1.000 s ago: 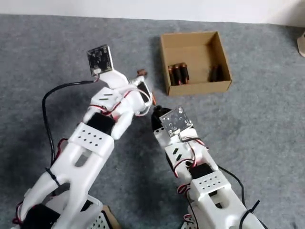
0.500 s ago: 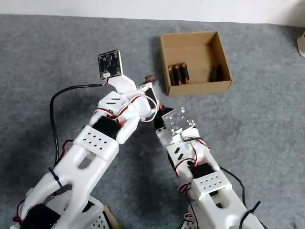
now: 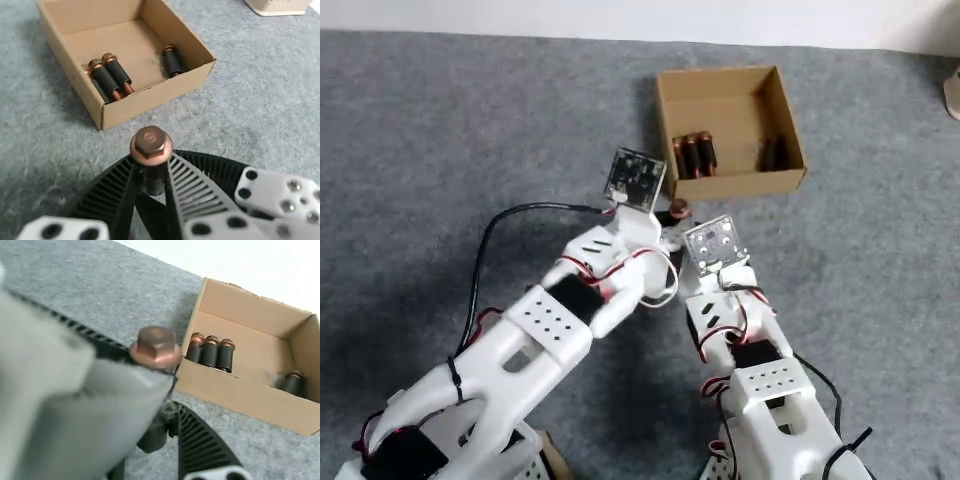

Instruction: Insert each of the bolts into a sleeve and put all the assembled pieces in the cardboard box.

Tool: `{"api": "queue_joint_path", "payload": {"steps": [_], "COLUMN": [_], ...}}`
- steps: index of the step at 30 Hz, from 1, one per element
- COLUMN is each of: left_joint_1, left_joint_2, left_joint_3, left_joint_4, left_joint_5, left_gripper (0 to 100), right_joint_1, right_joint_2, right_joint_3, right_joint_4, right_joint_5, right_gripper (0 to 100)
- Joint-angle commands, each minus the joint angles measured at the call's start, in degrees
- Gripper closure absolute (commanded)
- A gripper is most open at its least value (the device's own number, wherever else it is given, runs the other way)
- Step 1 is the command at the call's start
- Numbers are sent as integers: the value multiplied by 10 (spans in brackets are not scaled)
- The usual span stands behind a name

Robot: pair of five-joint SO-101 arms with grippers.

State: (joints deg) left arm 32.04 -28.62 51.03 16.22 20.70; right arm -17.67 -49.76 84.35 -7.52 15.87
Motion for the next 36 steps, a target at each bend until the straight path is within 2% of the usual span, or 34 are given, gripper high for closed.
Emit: {"api": "queue_joint_path", "payload": {"steps": [1,3,8,11,15,19,21,24,29,33,36], "left_joint_1": [-7,-7,-12,-33,-79,-144,-175,-201,-206,-223,-241], "left_joint_2": [-23,-23,-28,-29,-57,-102,-124,-151,-189,-223,-247], "left_joint_3": [14,23,33,22,-7,-19,-2,49,113,181,241], "left_joint_4": [-46,-63,-66,-65,20,108,121,120,100,35,-55], "left_joint_5": [-11,-11,-7,17,82,125,152,165,163,162,162], "left_gripper": [962,869,540,498,578,692,746,817,908,952,970], "right_joint_1": [29,43,65,73,80,120,127,122,103,107,116], "right_joint_2": [-23,-23,-23,-23,-22,-18,-17,-16,33,145,233], "right_joint_3": [-11,-11,-12,-12,-38,-137,-175,-219,-263,-375,-476], "right_joint_4": [-2,-2,1,2,53,185,218,251,310,353,392], "right_joint_5": [-9,-29,-37,-37,-40,-122,-122,-103,-76,-67,-68], "right_gripper": [992,992,992,993,994,994,994,994,994,994,994]}}
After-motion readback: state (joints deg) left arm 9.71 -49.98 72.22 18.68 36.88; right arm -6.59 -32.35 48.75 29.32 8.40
